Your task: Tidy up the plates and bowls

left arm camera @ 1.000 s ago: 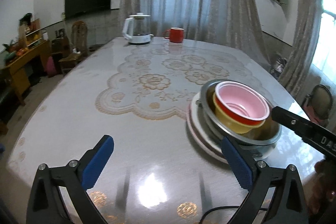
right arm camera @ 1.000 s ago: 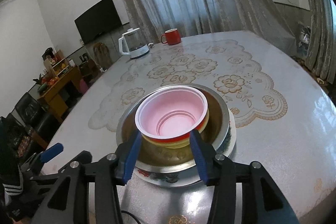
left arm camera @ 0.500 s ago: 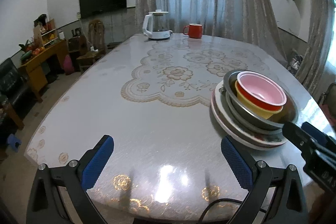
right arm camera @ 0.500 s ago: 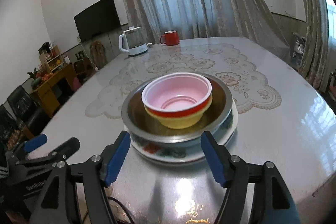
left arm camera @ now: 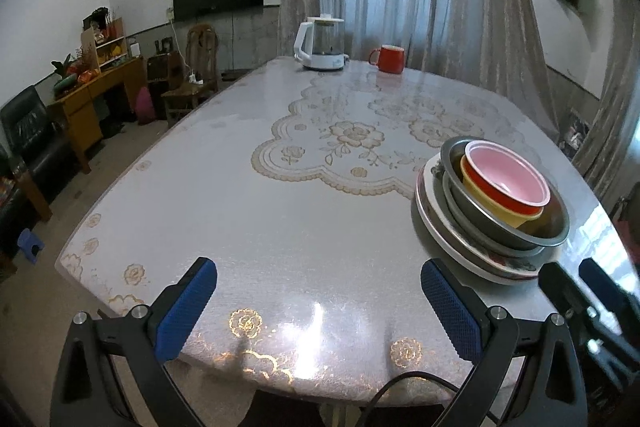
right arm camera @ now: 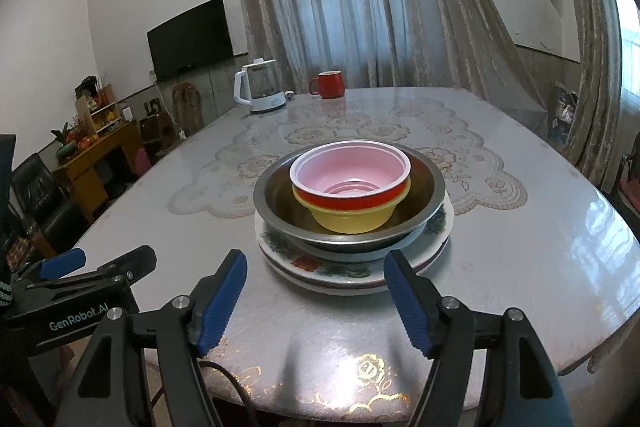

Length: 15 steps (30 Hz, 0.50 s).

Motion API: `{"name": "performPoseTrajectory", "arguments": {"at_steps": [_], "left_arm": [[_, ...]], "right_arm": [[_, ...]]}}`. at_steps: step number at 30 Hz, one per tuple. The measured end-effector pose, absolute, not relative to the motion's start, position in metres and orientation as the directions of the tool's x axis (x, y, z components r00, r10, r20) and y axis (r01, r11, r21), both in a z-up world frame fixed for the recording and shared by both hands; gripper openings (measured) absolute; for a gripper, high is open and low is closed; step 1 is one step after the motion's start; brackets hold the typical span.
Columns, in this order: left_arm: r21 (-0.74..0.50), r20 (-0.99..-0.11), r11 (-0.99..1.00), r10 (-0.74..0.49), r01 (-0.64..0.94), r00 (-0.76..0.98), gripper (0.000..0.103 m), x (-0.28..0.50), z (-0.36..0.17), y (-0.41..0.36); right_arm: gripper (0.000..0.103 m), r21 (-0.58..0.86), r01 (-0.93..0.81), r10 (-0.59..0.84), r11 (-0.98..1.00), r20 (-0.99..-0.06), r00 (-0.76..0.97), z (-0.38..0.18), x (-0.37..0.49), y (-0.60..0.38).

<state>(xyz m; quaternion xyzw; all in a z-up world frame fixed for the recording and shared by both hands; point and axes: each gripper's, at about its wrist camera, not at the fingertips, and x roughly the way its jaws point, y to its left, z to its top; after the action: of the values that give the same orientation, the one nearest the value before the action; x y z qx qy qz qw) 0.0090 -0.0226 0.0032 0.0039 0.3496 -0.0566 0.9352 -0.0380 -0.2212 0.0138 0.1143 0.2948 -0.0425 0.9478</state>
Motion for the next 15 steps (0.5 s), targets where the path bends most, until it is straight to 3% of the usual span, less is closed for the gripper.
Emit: {"name": "performPoseTrajectory", "arguments": {"at_steps": [15], "left_arm": [[-0.043, -0.606, 0.994, -0.109, 0.104, 0.788, 0.103, -0.009, 0.012, -0.011]], "right_arm": [[0.078, 0.168, 0.149, -0.030, 0.974, -0.561, 0.827, 0.015, -0.045, -0.209]]}}
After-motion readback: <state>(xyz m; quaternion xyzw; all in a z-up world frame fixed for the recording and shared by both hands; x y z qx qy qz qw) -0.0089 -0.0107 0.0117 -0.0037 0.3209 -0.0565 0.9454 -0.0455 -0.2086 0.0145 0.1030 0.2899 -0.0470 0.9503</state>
